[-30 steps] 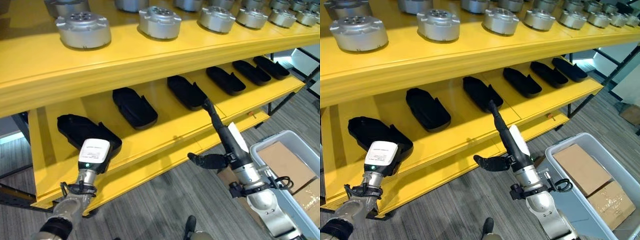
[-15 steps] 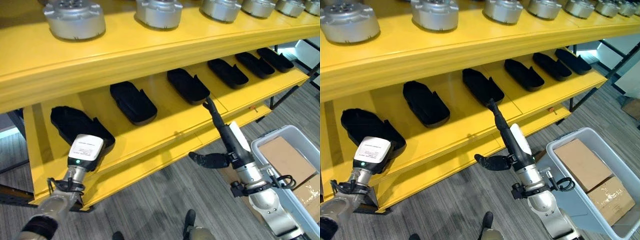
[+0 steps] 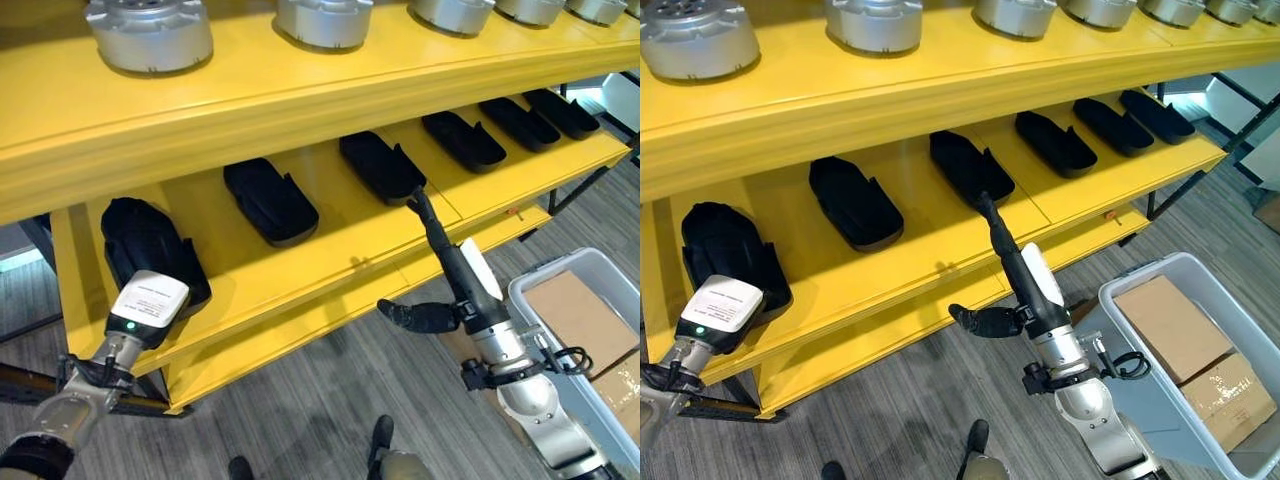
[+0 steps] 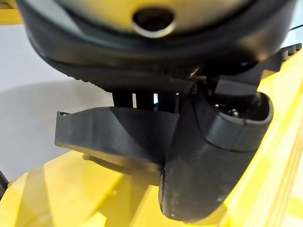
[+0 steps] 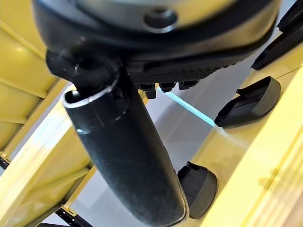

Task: Move parts from the plastic box to the shelf.

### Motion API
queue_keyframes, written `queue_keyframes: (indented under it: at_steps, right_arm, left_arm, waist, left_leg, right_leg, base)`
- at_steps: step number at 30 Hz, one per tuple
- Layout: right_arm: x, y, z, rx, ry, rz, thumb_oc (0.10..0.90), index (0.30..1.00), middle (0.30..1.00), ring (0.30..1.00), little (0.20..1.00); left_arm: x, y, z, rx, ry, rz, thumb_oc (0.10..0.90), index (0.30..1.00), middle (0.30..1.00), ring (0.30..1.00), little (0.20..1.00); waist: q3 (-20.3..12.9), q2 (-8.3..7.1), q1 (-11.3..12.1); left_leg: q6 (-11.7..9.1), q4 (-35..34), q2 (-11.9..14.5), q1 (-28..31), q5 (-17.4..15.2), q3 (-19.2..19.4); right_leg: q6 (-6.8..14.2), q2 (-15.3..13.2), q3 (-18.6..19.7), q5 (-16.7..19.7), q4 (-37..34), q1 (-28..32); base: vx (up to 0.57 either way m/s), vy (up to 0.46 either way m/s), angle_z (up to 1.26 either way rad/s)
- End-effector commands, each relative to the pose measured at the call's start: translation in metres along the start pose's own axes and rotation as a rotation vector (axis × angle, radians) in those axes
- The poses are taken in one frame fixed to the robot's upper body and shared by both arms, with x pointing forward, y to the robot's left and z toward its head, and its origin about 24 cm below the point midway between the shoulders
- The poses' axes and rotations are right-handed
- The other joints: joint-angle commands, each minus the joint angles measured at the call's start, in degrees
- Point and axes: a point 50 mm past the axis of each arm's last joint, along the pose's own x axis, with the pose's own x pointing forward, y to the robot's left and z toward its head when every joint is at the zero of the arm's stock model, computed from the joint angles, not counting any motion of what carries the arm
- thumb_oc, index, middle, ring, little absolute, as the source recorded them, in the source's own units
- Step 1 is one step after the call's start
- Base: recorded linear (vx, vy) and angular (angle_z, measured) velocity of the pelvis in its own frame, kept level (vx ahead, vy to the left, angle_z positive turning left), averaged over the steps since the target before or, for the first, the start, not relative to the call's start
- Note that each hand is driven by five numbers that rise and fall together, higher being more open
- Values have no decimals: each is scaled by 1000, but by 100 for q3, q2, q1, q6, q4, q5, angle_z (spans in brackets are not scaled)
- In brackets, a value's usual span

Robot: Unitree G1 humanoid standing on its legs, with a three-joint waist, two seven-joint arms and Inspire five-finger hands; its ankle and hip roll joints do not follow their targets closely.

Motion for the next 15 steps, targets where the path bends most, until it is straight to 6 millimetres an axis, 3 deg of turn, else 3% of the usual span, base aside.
queue_keyframes:
  at_steps: [1, 15]
  right_arm:
    - [22, -31, 51, -15, -329, -162, 900, 1000, 1000, 1000, 1000]
    - [21, -35, 48, -53, -295, -174, 900, 1000, 1000, 1000, 1000]
  left_arm:
    - [2, 19, -55, 163, 125, -14, 400, 300, 300, 300, 300]
    - [4, 11, -53, -1, 321, 37, 400, 300, 300, 300, 300]
  waist:
    - [40, -227, 149]
    - [8, -299, 123]
  left_leg:
    - [336, -43, -183, 547, -661, 346]
    - [350, -43, -192, 534, -687, 339]
  right_leg:
    - [687, -671, -123, -136, 565, 163]
    - [674, -657, -108, -156, 537, 165]
  base:
    - [0, 0, 0]
    - [0, 0, 0]
